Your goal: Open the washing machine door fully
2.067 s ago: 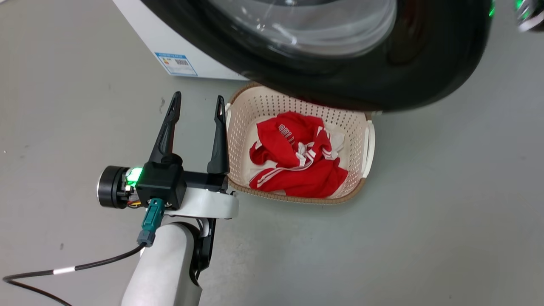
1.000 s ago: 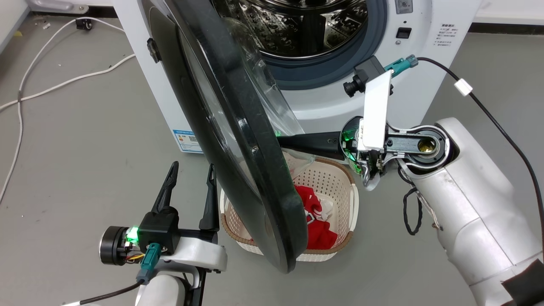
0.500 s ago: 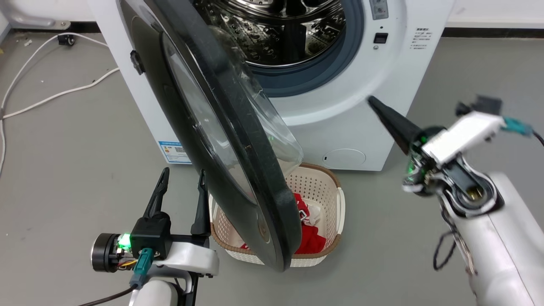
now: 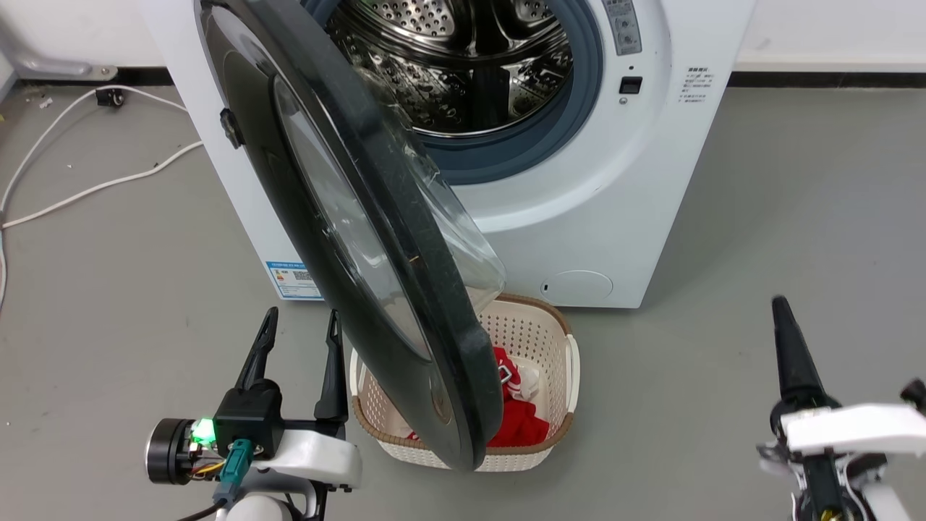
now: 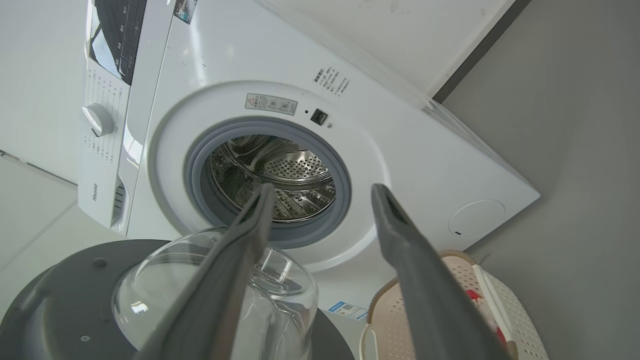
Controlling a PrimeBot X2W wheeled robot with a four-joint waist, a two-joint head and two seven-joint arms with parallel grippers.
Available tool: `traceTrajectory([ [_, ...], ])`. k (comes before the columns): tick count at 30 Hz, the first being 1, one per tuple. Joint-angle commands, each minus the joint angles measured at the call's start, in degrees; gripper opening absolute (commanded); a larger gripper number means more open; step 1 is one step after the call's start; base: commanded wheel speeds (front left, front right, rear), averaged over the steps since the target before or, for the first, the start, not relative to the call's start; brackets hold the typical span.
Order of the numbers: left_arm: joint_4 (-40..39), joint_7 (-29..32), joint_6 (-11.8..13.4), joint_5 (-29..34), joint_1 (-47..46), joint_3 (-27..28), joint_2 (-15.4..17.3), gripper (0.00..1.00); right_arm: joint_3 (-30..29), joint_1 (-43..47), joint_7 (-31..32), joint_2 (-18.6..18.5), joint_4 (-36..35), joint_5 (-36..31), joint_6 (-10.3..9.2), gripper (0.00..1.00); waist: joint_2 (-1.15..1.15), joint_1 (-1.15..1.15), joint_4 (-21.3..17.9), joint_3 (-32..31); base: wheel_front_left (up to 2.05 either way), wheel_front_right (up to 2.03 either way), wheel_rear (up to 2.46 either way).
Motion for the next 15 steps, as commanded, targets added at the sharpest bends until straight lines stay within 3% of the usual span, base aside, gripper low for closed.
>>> traceTrajectory([
  [1,0.0,-0.1,-0.3,0.4,0.7,0.2,0.2,1.00,-0.8,2.1,-1.6,0.4,-0.3,-3.5,0.00,1.00,0.00,0.00,-0.1,-0.5,0.00,0.00,0.00],
  [7,0.2,-0.1,-0.5,0.6,1.5,0.7,0.3,1.00,-9.0,6.6,-3.5,3.6,-3.2,-24.2,0.00,1.00,0.00,0.00,-0.2,-1.6,0.00,0.00,0.00],
  [10,0.2,-0.1,-0.7,0.6,1.8,0.9,0.3,1.00,-14.4,8.2,-3.4,6.1,-8.2,-37.4,-0.01,1.00,0.00,0.00,-0.3,-2.0,0.00,0.00,0.00],
  [11,0.2,-0.1,-0.9,0.7,1.9,1.1,0.4,1.00,-16.1,9.0,-3.5,7.2,-12.2,-45.5,-0.01,1.00,0.00,0.00,-0.3,-2.1,0.00,0.00,0.00],
  [15,0.1,-0.1,-0.9,0.8,1.8,1.1,0.4,1.00,-16.9,10.5,-3.5,8.2,-18.7,-56.4,-0.01,1.00,0.00,0.00,-0.3,-2.3,0.00,0.00,0.00],
])
